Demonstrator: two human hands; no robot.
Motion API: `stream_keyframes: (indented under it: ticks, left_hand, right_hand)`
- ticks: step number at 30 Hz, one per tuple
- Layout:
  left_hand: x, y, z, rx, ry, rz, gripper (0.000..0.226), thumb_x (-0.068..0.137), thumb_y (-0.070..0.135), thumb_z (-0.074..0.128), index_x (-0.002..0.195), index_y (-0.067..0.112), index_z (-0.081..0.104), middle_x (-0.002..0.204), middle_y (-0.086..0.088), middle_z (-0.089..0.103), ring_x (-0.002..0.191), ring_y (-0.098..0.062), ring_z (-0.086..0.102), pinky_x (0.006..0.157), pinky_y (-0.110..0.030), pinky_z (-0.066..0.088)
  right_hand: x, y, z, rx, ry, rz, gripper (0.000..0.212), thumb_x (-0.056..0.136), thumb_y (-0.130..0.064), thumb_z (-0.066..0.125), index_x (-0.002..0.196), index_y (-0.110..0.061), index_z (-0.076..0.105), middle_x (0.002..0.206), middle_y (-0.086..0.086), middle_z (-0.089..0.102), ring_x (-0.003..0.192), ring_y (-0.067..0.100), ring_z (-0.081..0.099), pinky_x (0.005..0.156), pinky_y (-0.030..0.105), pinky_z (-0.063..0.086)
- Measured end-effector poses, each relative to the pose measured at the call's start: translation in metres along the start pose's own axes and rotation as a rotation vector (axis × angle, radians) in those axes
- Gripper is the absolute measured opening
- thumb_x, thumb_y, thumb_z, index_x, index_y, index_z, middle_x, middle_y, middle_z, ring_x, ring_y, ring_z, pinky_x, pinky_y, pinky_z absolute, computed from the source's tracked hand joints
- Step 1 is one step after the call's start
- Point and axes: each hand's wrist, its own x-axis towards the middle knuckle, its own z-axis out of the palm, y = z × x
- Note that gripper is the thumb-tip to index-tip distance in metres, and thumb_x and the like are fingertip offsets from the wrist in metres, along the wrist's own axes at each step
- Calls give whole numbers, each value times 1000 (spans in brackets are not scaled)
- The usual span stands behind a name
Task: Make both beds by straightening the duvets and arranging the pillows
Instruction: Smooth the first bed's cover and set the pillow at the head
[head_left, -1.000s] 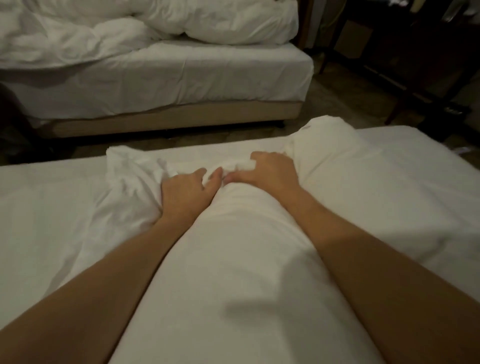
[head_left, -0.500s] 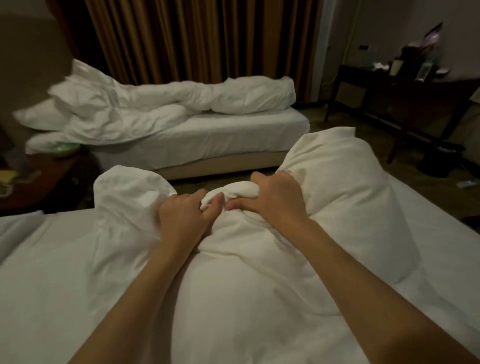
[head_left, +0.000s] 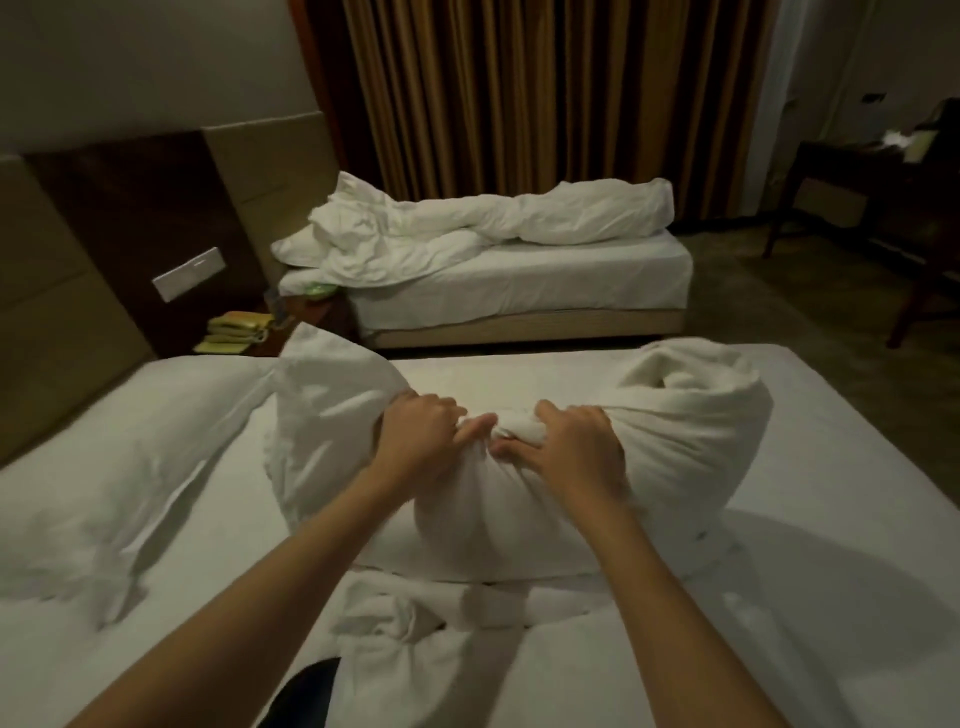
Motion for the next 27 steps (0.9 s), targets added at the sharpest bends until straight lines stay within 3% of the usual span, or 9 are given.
stream_keyframes:
  ticks: [5, 8, 10, 13, 17, 19, 22, 27]
  left_hand:
    - [-10, 61, -26, 56, -264, 70, 62, 93, 61, 35, 94, 8, 68, 101, -11, 69, 94, -25, 62, 73, -32, 31]
    - [-15, 77, -30, 33, -396, 82, 62, 92, 61, 38, 101, 4, 61, 108, -15, 65, 102, -30, 57, 78, -34, 32]
    - [-19, 76, -35, 29, -437, 89, 63, 90, 64, 40, 103, 5, 58, 108, -15, 64, 102, -31, 56, 82, -35, 35]
    - [-20, 66, -42, 36, -406, 79, 64, 84, 70, 44, 98, 9, 56, 104, -12, 65, 99, -30, 58, 78, -36, 36]
    - [-21, 48, -41, 27, -376, 64, 65, 75, 76, 51, 93, 13, 53, 100, -8, 66, 92, -27, 60, 77, -35, 36]
    - [-23, 44, -39, 16, -352, 74, 65, 75, 74, 54, 94, 13, 53, 100, -6, 66, 91, -26, 60, 79, -34, 36]
    - [-24, 41, -34, 42, -324, 99, 63, 76, 72, 56, 97, 13, 53, 101, -5, 65, 93, -25, 60, 81, -34, 36]
    - [-27, 37, -32, 21, -322, 121, 63, 77, 71, 55, 99, 11, 55, 102, -7, 66, 95, -26, 61, 78, -34, 39]
  right_hand:
    - [-44, 40, -31, 97, -103, 92, 63, 68, -77, 59, 98, -22, 63, 98, 3, 67, 93, 25, 56, 73, 30, 31]
    - [-55, 53, -38, -16, -217, 37, 91, 54, -91, 27, 102, -26, 68, 98, -2, 69, 94, 22, 60, 81, 31, 32]
    - [-56, 55, -47, -128, -341, 1, 90, 56, -92, 30, 113, -31, 63, 107, -5, 65, 103, 18, 56, 85, 29, 29]
    - [-44, 56, -57, -191, -424, -106, 66, 73, -75, 54, 120, -28, 57, 116, -3, 56, 112, 17, 48, 89, 29, 25]
    - [-23, 67, -68, -272, -386, -288, 61, 71, -69, 63, 111, -22, 64, 114, 0, 57, 110, 21, 48, 92, 30, 23]
    - [-17, 78, -71, -296, -316, -316, 60, 68, -66, 69, 108, -22, 67, 115, 2, 60, 112, 24, 51, 101, 32, 18]
    - [-17, 83, -72, -344, -358, -249, 62, 71, -66, 65, 120, -28, 59, 122, 0, 57, 117, 22, 48, 108, 34, 16]
    - [-16, 64, -71, -402, -429, -99, 68, 68, -77, 57, 114, -27, 53, 113, -2, 59, 105, 20, 51, 91, 33, 30]
